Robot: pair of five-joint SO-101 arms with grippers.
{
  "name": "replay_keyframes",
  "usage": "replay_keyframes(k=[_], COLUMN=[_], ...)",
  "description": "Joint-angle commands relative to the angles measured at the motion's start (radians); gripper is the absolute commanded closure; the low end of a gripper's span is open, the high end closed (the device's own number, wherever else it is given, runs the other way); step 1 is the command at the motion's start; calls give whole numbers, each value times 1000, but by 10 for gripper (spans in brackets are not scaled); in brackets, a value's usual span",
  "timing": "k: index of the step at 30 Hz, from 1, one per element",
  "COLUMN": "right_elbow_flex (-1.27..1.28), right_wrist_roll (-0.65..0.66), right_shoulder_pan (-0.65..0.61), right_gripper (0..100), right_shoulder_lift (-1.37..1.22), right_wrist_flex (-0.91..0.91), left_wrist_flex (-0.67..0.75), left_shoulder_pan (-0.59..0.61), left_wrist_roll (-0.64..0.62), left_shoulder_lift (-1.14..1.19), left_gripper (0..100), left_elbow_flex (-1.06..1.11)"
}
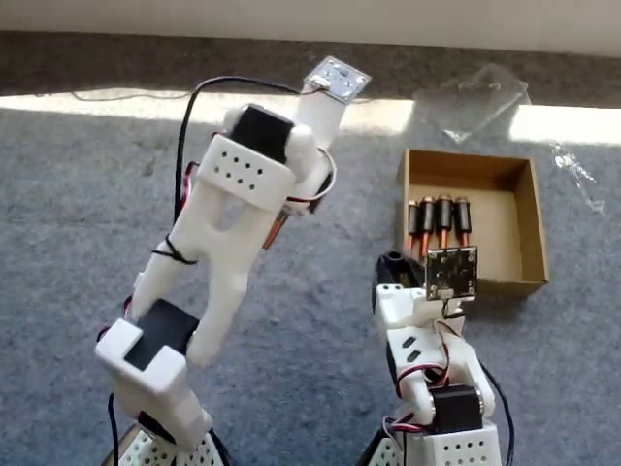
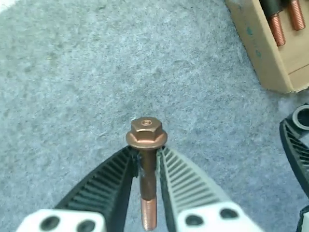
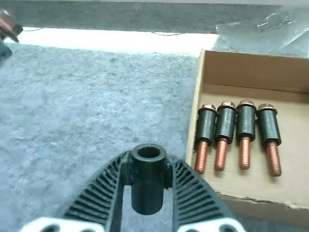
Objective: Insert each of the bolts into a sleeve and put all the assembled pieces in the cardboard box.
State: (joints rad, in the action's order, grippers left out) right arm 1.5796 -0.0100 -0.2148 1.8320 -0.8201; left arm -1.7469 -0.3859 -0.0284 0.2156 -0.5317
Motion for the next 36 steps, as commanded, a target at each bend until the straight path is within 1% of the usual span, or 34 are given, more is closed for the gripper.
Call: replay_keyframes(k=[1, 4, 9, 12, 16, 18, 22, 25, 36], right_elbow_flex=[-16, -15, -8, -8, -8, -8, -5, 31, 110], right_wrist_roll=[-5, -5, -5, -5, -5, -5, 14, 91, 94], right_shoulder_pan=[-58, -113, -156, -194, -266, -309, -366, -369, -369], right_gripper=[994, 994, 994, 994, 994, 994, 994, 994, 994], right_shoulder_lift=[7, 7, 7, 7, 7, 7, 7, 7, 7], right_wrist_flex=[38, 73, 248, 278, 280, 300, 414, 464, 479], left_wrist_flex=[-14, -14, -12, 8, 109, 167, 275, 350, 588], left_shoulder_pan=[33, 42, 45, 90, 159, 168, 166, 168, 168], left_wrist_roll=[8, 8, 9, 14, 97, 101, 104, 104, 103], left_shoulder_lift=[-213, -291, -392, -460, -570, -633, -760, -840, -1007], left_gripper=[995, 995, 995, 995, 995, 995, 995, 995, 995], left_elbow_flex=[73, 151, 271, 321, 449, 530, 685, 786, 1052])
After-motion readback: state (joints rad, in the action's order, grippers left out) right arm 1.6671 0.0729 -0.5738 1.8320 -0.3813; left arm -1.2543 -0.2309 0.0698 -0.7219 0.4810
